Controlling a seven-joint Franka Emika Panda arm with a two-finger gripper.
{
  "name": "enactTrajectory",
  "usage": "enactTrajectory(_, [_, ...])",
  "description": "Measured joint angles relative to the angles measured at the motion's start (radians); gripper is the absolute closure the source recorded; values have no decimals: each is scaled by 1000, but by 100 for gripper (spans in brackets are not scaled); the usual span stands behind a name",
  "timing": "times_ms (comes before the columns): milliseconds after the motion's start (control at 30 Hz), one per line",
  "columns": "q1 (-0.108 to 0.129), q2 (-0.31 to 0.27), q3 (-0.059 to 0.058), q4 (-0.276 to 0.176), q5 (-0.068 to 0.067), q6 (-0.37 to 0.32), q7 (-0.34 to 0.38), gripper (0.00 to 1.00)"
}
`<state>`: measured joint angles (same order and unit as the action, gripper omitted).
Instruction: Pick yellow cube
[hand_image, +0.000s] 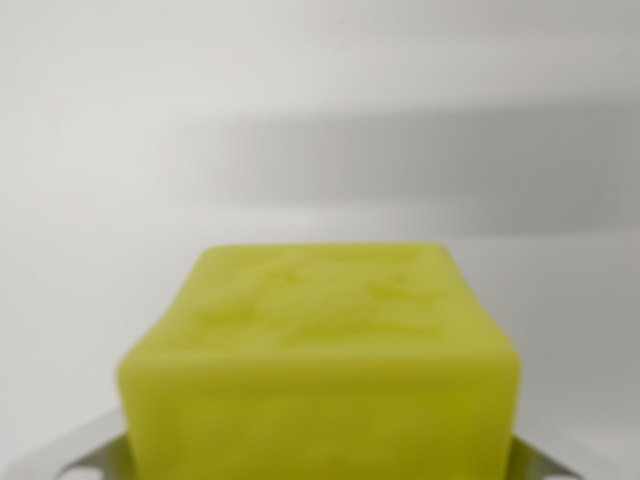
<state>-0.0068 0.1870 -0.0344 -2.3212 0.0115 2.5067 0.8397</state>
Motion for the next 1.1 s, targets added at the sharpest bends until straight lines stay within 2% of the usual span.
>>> enactTrajectory(1100, [-1, -107, 0, 28, -7, -135, 5, 100])
